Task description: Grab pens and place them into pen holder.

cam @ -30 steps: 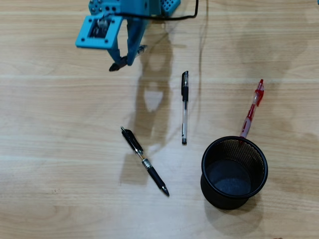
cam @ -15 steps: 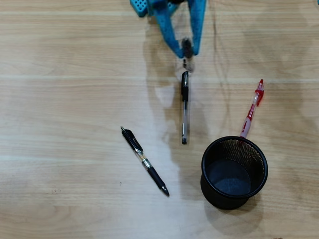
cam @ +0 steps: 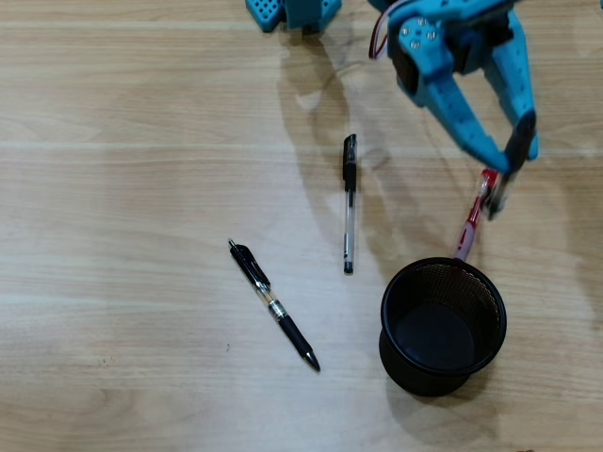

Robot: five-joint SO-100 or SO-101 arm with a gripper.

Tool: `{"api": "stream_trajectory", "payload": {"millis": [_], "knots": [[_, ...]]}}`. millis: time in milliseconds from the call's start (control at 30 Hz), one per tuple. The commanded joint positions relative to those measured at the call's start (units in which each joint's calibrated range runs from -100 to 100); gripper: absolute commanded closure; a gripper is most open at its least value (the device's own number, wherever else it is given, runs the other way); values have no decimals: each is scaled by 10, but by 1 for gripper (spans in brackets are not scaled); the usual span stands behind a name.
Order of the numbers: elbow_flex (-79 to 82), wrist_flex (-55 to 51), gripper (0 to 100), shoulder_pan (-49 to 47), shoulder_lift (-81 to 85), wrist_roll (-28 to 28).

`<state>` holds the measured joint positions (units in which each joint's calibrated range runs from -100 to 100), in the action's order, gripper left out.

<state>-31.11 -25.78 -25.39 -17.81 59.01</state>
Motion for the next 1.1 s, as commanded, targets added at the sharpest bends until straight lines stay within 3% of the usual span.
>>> {"api": "stream_trajectory", "payload": {"millis": [0, 267, 433, 633, 1067], "knots": [[-80, 15, 98, 1, -37, -1], [-142, 15, 98, 34, -112, -3], [-157, 15, 98, 65, -131, -44], [-153, 15, 98, 87, -135, -50], [-159, 15, 97, 66, -205, -47]]}}
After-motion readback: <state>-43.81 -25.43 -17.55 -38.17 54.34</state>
